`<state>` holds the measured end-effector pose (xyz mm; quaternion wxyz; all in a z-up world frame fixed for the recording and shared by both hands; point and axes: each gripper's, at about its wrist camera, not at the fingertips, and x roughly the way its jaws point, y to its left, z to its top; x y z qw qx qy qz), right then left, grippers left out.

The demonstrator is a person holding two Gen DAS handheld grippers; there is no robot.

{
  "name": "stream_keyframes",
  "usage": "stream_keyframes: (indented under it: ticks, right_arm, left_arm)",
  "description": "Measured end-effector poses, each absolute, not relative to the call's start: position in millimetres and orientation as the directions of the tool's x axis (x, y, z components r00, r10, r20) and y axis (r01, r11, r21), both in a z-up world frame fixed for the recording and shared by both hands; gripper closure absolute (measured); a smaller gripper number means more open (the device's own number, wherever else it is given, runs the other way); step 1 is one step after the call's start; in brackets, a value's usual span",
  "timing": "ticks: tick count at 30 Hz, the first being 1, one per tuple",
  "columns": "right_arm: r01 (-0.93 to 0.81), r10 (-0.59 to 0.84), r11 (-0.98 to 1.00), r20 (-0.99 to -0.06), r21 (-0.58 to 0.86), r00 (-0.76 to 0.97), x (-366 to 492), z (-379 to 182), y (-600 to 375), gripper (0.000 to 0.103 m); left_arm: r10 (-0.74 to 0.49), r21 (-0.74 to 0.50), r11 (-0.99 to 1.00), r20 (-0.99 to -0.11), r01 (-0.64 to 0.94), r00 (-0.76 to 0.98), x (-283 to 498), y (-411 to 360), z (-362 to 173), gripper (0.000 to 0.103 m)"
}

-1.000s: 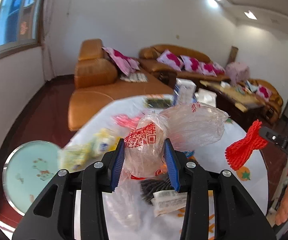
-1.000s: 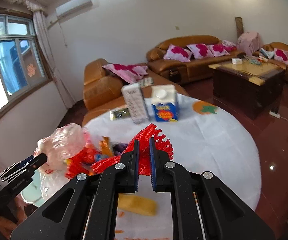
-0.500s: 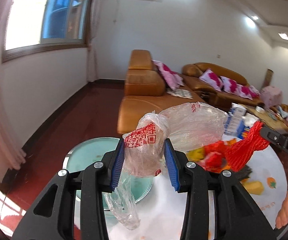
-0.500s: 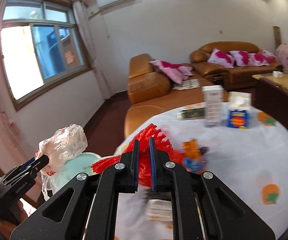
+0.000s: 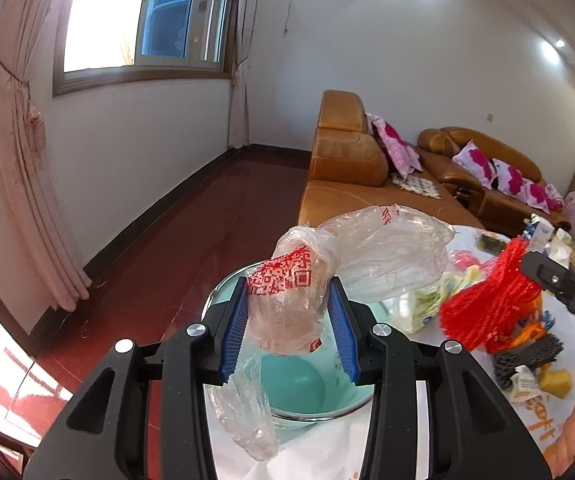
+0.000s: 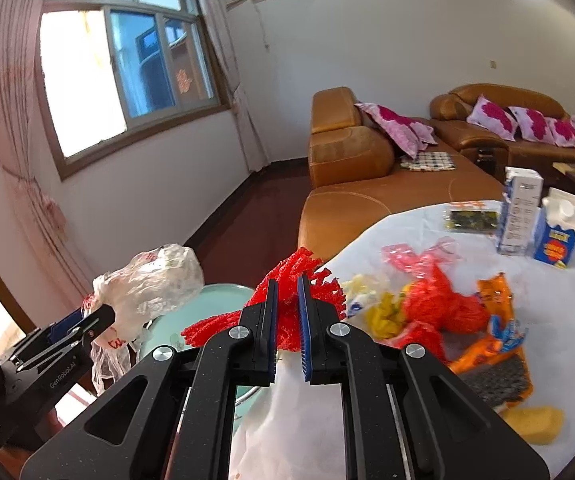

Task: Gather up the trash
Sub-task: 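Carry the bag and net over the teal bin and open both tools, then move both open tools back over the items on the table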

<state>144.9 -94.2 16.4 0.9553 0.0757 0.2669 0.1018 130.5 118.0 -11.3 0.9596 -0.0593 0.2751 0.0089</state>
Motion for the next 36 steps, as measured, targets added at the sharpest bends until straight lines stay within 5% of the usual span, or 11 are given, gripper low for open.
stream_keyframes:
  ticks: [17, 25, 27, 32, 36]
  right_arm:
    - [-0.271, 0.308, 0.950, -0.592, 0.153, 0.745, 180.3, -34.1, -46.0, 0.090]
    - [-0.269, 0.332, 0.943, -0.593, 0.196, 0.733, 184.1, -38.4, -47.2, 0.075]
    - [-0.256, 0.324, 0.946, -0.583, 0.199, 0.745, 182.7, -36.9, -51.9, 0.064]
    - [-0.200, 0.292, 0.955, -0.577, 0.219, 0.763, 177.5, -33.3, -69.7, 0.063]
    - [-0.171, 0.272, 0.959, -0.572, 0.226, 0.774, 168.4, -31.6, -81.0, 0.050]
  left_arm:
    - [0.001, -0.138, 0.984, -0.631, -0.114, 0.776, 160.8, 131.7, -56.5, 0.062]
    - [0.011, -0.130, 0.984, -0.645, -0.124, 0.764, 165.4, 132.7, -63.1, 0.061]
    - [0.015, -0.128, 0.983, -0.652, -0.129, 0.758, 166.4, 133.0, -64.0, 0.058]
    - [0.031, -0.119, 0.983, -0.651, -0.143, 0.759, 164.5, 134.7, -62.0, 0.046]
    - [0.044, -0.121, 0.980, -0.643, -0.158, 0.764, 160.8, 134.0, -58.7, 0.032]
